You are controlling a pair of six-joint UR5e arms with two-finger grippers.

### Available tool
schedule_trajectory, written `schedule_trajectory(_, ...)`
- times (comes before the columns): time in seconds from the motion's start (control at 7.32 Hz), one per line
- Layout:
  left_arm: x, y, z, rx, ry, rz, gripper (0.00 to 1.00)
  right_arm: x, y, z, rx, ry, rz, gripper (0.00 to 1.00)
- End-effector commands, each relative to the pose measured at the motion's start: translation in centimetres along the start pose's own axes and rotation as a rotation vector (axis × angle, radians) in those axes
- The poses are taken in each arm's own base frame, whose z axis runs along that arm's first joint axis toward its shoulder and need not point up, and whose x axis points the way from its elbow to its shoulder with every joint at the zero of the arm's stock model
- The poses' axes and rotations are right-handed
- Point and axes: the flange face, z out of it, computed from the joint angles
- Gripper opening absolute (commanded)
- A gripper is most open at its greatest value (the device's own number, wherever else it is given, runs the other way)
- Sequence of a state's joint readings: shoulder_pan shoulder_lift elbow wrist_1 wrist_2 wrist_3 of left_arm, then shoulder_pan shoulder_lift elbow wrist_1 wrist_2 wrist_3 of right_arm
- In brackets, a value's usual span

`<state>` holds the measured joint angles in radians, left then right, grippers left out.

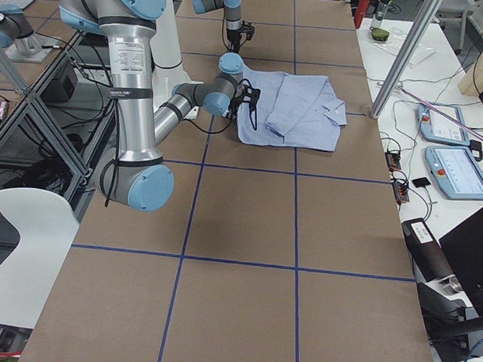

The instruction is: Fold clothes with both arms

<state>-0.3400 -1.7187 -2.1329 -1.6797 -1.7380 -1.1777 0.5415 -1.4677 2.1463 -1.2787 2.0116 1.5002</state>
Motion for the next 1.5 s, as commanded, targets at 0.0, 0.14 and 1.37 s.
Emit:
schedule_trajectory(0.0,-0.5,-0.6,-0.1,0.010,-0.007,-0.009,0.00,0.1,-0.1,-0.3,0.000,-0.003,0.002,0.00)
schedule_trajectory(0.14,-0.8,-1.0,-0.2,0.016,-0.010,-0.015,0.00,0.3,-0.3,-0.4,0.000,-0.002,0.007,0.00)
schedule_trajectory(1.37,-0.4,-1.4,-4.7,0.019,0.035,0.029,0.00,0.0,-0.7,-3.4,-0.039,-0.049,0.015,0.00)
